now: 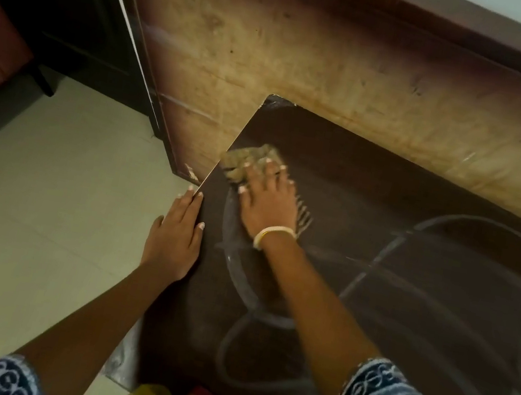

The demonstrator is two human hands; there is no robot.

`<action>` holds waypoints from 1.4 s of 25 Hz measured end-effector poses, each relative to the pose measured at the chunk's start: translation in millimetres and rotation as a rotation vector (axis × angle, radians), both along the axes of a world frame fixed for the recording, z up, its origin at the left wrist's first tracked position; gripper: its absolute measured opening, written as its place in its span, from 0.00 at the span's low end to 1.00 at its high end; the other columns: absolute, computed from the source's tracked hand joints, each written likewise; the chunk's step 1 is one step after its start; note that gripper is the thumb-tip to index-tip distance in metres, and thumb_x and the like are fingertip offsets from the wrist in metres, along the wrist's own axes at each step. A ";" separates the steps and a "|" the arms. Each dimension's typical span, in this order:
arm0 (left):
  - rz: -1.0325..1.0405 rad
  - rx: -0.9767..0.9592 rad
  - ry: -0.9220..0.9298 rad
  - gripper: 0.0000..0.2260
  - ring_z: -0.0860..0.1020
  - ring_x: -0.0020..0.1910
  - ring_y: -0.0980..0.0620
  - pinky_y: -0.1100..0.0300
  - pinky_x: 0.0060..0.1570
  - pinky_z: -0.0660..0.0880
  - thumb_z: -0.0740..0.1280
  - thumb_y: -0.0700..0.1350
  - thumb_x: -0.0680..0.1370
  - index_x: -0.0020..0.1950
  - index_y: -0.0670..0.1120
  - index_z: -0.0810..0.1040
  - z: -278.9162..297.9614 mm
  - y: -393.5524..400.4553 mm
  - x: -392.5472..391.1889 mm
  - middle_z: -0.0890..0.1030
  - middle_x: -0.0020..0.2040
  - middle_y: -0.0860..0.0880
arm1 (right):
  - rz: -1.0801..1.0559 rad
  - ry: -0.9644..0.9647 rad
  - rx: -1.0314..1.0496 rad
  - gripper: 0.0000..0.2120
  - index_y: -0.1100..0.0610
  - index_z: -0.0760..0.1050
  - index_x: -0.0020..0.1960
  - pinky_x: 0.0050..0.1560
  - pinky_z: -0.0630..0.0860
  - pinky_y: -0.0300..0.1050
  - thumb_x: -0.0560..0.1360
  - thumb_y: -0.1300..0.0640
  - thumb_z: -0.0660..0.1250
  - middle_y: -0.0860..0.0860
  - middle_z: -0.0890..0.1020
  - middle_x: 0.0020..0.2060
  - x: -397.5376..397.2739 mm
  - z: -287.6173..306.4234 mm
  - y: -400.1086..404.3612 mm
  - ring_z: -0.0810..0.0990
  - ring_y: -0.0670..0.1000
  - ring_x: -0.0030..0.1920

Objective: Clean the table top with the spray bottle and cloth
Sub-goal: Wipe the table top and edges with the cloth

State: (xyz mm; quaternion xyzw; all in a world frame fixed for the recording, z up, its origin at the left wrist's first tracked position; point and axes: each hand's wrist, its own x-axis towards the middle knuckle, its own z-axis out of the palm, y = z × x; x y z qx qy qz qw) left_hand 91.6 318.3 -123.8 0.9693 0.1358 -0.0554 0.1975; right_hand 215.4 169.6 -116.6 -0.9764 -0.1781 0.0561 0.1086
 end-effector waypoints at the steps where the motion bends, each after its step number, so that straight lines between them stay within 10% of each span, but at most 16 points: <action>1: 0.007 0.042 0.002 0.25 0.52 0.79 0.47 0.43 0.74 0.59 0.51 0.50 0.83 0.80 0.47 0.52 0.2 -6.1 -14.5 0.50 0.81 0.48 | 0.108 0.015 -0.013 0.26 0.45 0.56 0.78 0.76 0.52 0.60 0.81 0.44 0.52 0.55 0.57 0.78 -32.6 -1.3 16.1 0.53 0.62 0.78; 5: 0.021 0.173 -0.021 0.27 0.55 0.79 0.47 0.44 0.74 0.55 0.46 0.53 0.82 0.79 0.45 0.56 -5.3 -28.7 -55.9 0.56 0.80 0.46 | 0.265 -0.039 0.030 0.25 0.42 0.58 0.77 0.75 0.55 0.59 0.80 0.43 0.52 0.51 0.59 0.78 -55.7 -5.9 -16.5 0.55 0.58 0.78; 12: 0.050 0.201 -0.071 0.28 0.56 0.79 0.48 0.46 0.76 0.54 0.45 0.54 0.80 0.79 0.46 0.58 -11.1 -28.6 -56.4 0.58 0.79 0.47 | -0.586 -0.062 -0.023 0.28 0.49 0.57 0.78 0.74 0.57 0.62 0.80 0.42 0.49 0.58 0.57 0.78 20.2 0.8 -258.9 0.56 0.63 0.77; 16: 0.062 0.171 -0.072 0.27 0.55 0.79 0.49 0.46 0.75 0.56 0.46 0.53 0.80 0.79 0.47 0.57 -9.8 -27.9 -53.7 0.58 0.80 0.48 | -0.891 0.013 -0.027 0.28 0.49 0.53 0.79 0.76 0.49 0.61 0.82 0.43 0.49 0.56 0.51 0.79 2.1 3.2 -247.5 0.48 0.63 0.78; 22: 0.067 0.142 -0.090 0.27 0.55 0.79 0.50 0.48 0.75 0.57 0.47 0.53 0.80 0.79 0.47 0.58 -9.2 -27.0 -56.8 0.58 0.79 0.49 | -0.037 -0.027 -0.014 0.26 0.44 0.56 0.78 0.76 0.53 0.60 0.81 0.43 0.51 0.54 0.57 0.79 -16.3 -6.8 8.5 0.52 0.62 0.78; 26: 0.060 0.148 -0.083 0.27 0.55 0.79 0.50 0.48 0.75 0.56 0.47 0.53 0.80 0.79 0.48 0.57 -10.6 -27.5 -54.2 0.57 0.80 0.49 | 0.401 -0.020 -0.001 0.24 0.41 0.58 0.76 0.74 0.56 0.59 0.80 0.42 0.51 0.51 0.60 0.78 -0.8 -7.1 27.5 0.56 0.58 0.77; 35: 0.065 0.134 -0.077 0.27 0.56 0.78 0.49 0.47 0.74 0.60 0.47 0.53 0.80 0.79 0.48 0.58 -9.8 -27.0 -53.6 0.58 0.79 0.49 | -0.670 -0.047 -0.041 0.27 0.47 0.55 0.78 0.75 0.54 0.62 0.81 0.42 0.50 0.56 0.55 0.79 111.1 -1.1 -232.3 0.53 0.61 0.78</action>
